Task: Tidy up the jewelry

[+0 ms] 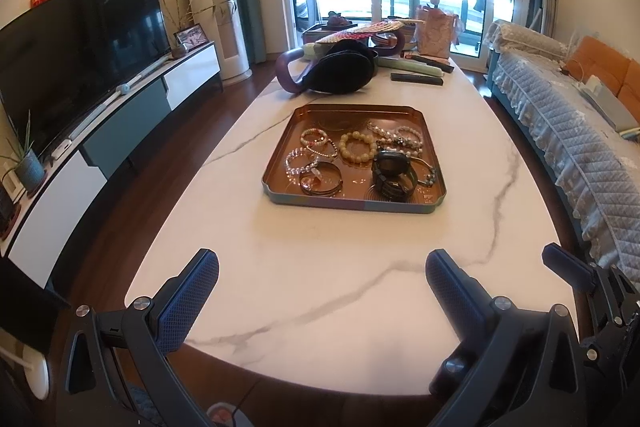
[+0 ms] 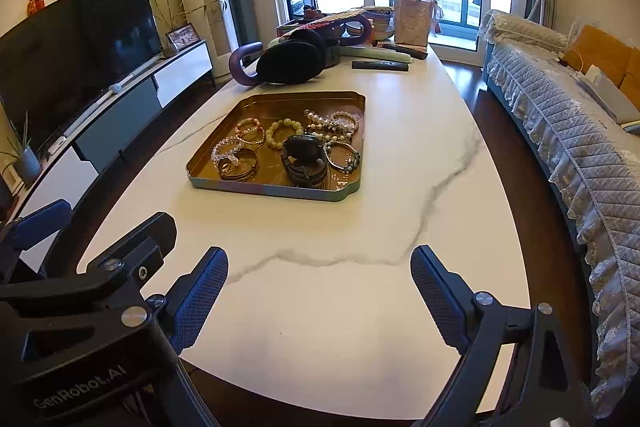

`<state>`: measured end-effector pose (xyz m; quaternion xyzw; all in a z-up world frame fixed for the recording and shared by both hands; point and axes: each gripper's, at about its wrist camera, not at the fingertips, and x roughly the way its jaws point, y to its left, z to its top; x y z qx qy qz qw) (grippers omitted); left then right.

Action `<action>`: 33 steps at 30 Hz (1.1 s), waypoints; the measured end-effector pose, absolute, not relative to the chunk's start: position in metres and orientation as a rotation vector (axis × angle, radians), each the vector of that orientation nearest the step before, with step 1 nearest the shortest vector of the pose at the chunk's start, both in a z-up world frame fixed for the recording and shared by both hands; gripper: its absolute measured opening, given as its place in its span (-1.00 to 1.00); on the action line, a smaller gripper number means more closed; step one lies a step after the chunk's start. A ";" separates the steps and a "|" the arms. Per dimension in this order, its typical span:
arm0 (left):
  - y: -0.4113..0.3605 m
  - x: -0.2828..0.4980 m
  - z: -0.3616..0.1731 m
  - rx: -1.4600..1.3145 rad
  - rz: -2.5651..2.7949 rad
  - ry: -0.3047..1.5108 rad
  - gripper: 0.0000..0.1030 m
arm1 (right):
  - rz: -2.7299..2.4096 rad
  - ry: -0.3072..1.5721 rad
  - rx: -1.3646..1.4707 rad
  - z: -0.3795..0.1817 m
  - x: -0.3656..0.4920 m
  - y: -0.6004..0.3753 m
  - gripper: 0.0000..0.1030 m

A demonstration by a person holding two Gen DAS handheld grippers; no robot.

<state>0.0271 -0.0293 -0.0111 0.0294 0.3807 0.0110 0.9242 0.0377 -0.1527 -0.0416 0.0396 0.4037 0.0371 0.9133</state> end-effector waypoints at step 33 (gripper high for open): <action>-0.028 0.027 -0.018 0.056 0.013 0.790 0.99 | 0.071 0.840 0.080 -0.046 0.038 -0.153 0.79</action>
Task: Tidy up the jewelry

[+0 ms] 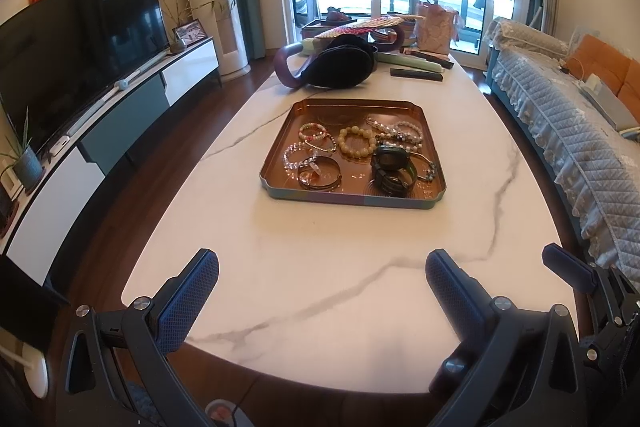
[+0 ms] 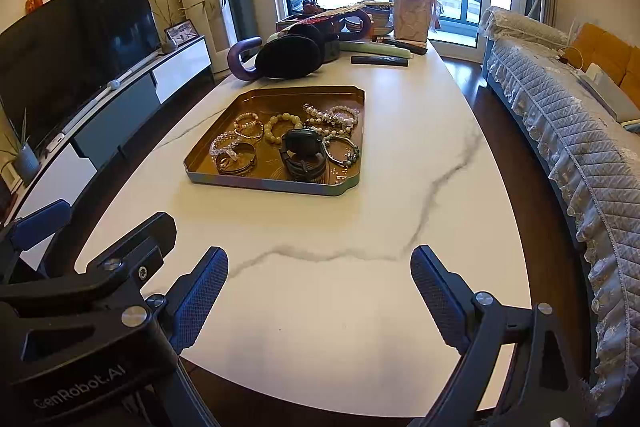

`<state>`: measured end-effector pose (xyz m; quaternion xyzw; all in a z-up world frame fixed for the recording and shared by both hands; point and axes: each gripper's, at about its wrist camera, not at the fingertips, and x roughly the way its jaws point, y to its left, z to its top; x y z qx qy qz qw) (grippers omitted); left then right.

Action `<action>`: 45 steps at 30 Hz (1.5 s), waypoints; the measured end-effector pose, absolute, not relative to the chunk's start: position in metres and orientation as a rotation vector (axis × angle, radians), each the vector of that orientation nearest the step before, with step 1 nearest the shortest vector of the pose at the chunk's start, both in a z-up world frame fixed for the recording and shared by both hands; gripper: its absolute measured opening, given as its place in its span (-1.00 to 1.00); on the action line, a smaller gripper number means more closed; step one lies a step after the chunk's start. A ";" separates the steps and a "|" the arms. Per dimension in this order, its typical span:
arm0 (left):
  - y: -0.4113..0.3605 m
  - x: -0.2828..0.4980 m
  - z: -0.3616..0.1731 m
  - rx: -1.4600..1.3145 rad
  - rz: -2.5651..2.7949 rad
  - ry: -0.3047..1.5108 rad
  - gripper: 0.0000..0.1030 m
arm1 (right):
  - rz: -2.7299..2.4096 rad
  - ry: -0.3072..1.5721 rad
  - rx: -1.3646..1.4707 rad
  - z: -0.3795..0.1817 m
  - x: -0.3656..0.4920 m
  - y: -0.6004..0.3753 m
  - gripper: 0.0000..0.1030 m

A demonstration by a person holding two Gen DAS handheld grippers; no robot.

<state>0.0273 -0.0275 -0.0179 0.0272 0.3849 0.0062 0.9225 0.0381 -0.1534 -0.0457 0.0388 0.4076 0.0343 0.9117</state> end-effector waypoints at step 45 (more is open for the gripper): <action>-0.027 0.028 -0.019 0.056 0.011 0.793 0.99 | 0.073 0.842 0.080 -0.047 0.039 -0.152 0.79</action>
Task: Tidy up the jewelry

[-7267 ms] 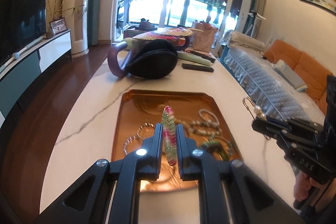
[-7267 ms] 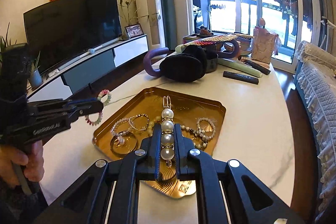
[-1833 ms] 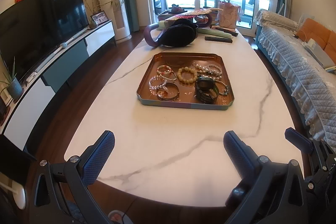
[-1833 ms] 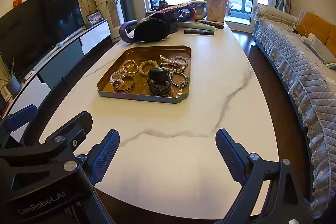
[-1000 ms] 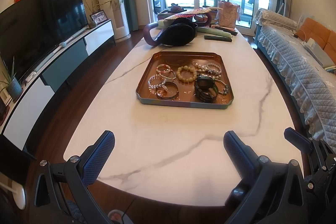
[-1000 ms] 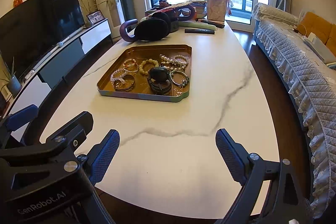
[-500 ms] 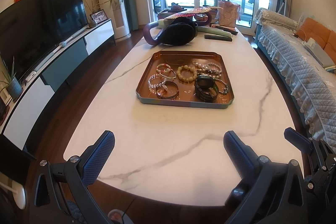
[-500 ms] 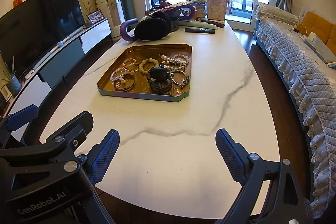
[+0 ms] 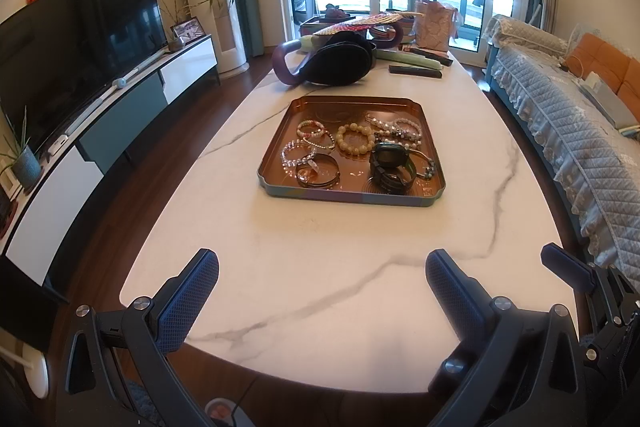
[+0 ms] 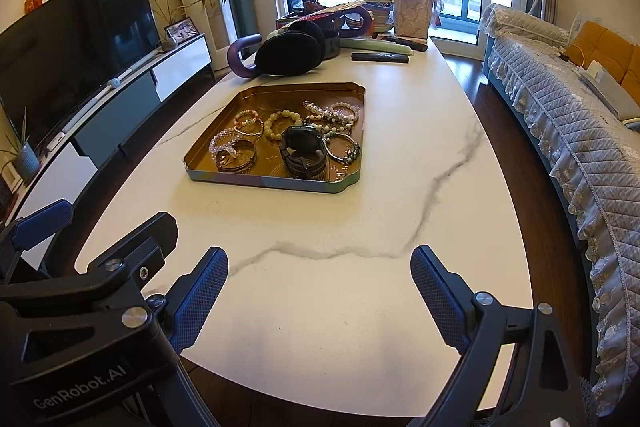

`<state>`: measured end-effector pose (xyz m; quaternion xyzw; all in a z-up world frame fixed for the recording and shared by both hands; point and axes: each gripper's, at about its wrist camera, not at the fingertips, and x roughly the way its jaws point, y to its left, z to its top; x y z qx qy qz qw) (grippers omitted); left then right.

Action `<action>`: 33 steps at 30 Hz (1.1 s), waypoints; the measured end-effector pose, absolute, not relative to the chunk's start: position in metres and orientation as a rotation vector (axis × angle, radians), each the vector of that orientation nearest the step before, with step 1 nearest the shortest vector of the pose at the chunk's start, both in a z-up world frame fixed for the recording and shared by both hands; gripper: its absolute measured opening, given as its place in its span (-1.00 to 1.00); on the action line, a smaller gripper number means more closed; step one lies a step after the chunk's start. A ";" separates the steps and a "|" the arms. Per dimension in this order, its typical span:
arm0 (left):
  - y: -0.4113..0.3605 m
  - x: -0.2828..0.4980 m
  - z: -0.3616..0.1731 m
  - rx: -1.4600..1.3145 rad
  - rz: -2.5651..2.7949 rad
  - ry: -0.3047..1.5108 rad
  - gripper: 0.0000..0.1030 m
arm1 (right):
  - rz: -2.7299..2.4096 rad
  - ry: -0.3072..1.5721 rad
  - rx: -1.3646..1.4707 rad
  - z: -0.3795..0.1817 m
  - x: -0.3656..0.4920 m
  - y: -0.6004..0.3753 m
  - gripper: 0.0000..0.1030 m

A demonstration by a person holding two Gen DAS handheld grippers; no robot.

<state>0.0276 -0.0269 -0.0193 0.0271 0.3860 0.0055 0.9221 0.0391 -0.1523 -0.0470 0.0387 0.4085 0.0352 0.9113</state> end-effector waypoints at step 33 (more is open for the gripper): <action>-0.027 0.027 -0.019 0.056 0.011 0.795 0.99 | 0.074 0.846 0.080 -0.046 0.040 -0.152 0.79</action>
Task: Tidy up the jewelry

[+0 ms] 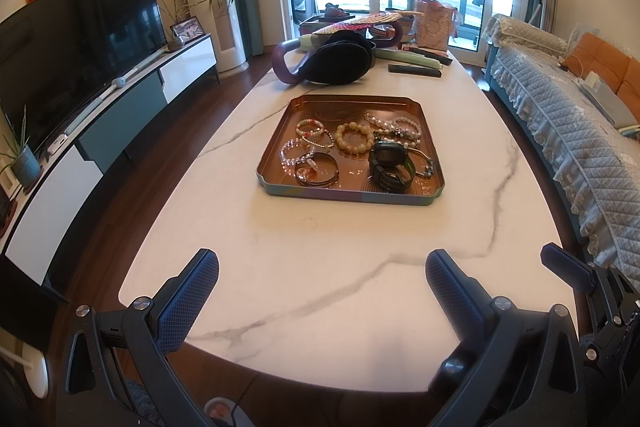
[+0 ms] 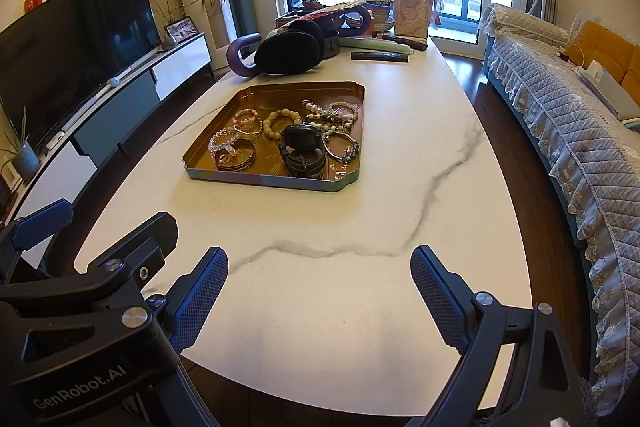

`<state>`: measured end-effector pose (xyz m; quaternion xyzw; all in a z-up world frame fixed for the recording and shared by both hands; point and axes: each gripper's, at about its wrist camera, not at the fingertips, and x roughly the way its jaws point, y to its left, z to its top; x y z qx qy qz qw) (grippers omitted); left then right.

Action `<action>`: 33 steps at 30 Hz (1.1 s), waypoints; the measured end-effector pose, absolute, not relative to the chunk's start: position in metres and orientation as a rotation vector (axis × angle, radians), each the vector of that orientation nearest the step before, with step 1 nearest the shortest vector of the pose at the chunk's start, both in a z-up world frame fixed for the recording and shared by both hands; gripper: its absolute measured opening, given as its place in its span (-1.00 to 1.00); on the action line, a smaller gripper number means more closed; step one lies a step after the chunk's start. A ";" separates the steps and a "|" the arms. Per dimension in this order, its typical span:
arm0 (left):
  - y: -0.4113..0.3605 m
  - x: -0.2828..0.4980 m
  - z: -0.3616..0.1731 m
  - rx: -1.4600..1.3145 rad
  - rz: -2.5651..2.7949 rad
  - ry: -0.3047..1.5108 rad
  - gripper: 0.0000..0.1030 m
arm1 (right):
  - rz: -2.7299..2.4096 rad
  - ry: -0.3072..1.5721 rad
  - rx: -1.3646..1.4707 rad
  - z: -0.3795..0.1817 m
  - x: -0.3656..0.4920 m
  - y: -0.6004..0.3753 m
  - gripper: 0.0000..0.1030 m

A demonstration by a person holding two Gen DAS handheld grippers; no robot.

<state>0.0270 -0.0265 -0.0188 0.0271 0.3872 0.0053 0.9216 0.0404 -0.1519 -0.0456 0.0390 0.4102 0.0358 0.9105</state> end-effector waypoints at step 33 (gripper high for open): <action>-0.026 0.027 -0.018 0.055 0.010 0.796 0.99 | 0.073 0.847 0.080 -0.045 0.039 -0.152 0.79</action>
